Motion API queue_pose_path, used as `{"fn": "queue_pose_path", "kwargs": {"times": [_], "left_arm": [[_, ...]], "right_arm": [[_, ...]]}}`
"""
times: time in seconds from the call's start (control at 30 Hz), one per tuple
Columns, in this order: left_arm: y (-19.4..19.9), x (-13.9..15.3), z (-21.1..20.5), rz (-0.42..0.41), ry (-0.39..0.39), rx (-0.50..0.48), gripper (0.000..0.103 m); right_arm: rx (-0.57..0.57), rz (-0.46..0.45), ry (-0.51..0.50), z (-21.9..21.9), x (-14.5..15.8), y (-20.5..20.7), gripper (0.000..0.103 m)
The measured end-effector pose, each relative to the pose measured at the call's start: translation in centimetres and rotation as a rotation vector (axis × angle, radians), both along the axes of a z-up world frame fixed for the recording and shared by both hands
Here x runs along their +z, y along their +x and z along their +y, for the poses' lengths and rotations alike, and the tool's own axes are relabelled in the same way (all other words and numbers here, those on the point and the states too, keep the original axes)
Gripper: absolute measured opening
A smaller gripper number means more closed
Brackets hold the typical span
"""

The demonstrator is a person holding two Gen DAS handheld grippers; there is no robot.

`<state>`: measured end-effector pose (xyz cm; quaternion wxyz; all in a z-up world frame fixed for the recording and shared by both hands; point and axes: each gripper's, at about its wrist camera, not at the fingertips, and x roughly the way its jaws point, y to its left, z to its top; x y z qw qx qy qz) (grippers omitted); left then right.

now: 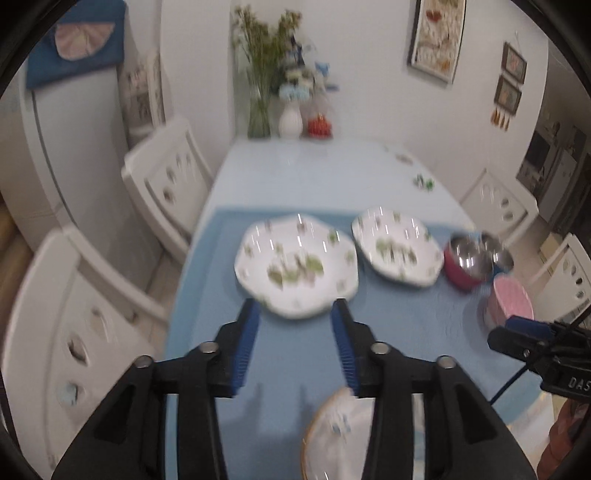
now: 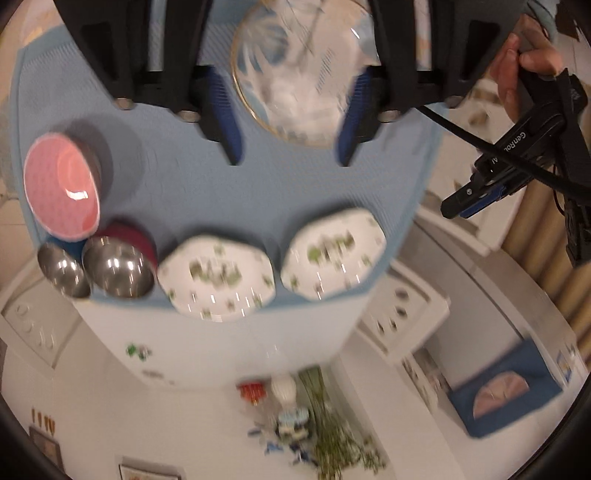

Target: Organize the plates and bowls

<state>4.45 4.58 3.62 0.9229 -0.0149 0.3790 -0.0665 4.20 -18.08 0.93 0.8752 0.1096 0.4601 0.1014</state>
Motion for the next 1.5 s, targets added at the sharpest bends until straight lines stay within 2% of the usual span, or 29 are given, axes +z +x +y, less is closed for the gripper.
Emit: {"fn": "queue_pose_path", "kwargs": {"times": [0.1,0.2,0.27,0.37,0.6,0.97,1.0,1.07,1.1,1.17,1.27,1.33,1.43,1.5], "left_arm": [[1.5,1.1,0.9,-0.037,0.007,0.018,0.053],[2.4,1.3,1.7,-0.052,0.025,0.039,0.054],[3.3,1.2,2.6,-0.044,0.026,0.055,0.054],[4.9,0.5,3.7,-0.02,0.003,0.08,0.064],[8.2,-1.7,5.2,0.041,-0.04,0.088,0.065],[13.4,-6.6,6.2,0.181,-0.199,0.08,0.065],[13.8,-7.1,6.3,0.199,-0.225,0.064,0.066],[15.2,-8.8,6.2,0.278,-0.353,-0.04,0.067],[15.9,-9.8,6.4,0.313,-0.41,-0.057,0.067],[16.9,-11.1,6.8,0.348,-0.435,-0.018,0.067],[17.6,-12.2,7.3,0.351,-0.424,0.031,0.067],[18.0,-12.6,7.2,0.348,-0.389,0.051,0.067],[18.5,-13.2,6.9,0.349,-0.326,0.05,0.067],[19.1,-13.7,6.8,0.356,-0.312,0.04,0.067]], "right_arm": [[0.0,-0.009,-0.041,0.6,0.2,1.3,0.065],[0.002,0.042,0.004,0.6,-0.7,3.0,0.065],[-0.004,0.07,0.044,0.6,-1.5,3.9,0.065],[-0.008,0.107,0.073,0.9,-2.8,5.6,0.065],[0.015,0.149,0.081,2.4,-4.8,9.2,0.065],[-0.032,0.206,0.114,3.2,-7.8,13.3,0.065],[-0.038,0.216,0.11,3.3,-8.2,13.6,0.065],[-0.044,0.235,0.106,3.5,-9.0,14.2,0.065],[-0.042,0.246,0.107,3.7,-9.4,14.4,0.065],[-0.037,0.272,0.111,4.0,-10.3,14.8,0.065],[-0.039,0.302,0.113,4.1,-11.6,15.3,0.065],[-0.043,0.313,0.107,4.1,-12.3,15.7,0.065],[-0.039,0.32,0.094,4.1,-13.1,16.3,0.065],[-0.029,0.324,0.089,4.3,-13.4,16.7,0.065]]}}
